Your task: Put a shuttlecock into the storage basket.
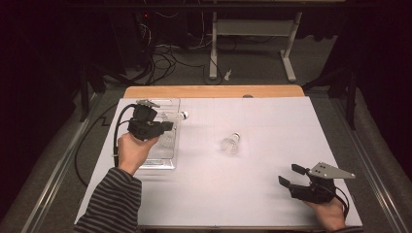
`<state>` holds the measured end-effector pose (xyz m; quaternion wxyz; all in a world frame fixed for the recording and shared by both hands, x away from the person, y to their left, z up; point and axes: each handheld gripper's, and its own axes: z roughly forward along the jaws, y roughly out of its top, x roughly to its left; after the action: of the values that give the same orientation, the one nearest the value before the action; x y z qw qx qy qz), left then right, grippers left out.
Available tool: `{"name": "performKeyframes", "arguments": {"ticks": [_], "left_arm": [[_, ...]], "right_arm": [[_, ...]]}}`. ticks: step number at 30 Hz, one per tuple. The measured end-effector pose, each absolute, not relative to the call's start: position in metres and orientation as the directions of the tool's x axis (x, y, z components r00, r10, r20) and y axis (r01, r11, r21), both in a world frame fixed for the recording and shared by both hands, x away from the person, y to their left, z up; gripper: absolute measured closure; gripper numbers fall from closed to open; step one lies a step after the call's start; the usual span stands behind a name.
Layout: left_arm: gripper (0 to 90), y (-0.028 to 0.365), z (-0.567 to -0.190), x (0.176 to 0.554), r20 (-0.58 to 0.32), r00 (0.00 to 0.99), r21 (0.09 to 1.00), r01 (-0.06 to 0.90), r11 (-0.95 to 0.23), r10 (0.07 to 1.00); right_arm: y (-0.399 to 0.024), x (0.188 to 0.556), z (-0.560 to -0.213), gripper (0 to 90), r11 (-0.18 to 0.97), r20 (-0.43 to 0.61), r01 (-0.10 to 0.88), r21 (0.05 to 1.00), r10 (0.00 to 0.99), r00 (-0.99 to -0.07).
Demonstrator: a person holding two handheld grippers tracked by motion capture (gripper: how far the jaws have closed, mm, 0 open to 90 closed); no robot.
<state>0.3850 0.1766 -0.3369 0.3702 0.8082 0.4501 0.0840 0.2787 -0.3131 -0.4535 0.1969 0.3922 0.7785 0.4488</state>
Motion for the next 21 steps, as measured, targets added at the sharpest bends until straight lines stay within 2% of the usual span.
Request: {"name": "performKeyframes", "arguments": {"ticks": [21], "left_arm": [[89.9,0.199,-0.346,0.377,-0.218,0.536,0.671,0.689,-0.274,0.815]], "right_arm": [[-0.313,0.278,-0.453,30.9,0.291,0.044,0.433,0.853,0.787,-0.616]]}}
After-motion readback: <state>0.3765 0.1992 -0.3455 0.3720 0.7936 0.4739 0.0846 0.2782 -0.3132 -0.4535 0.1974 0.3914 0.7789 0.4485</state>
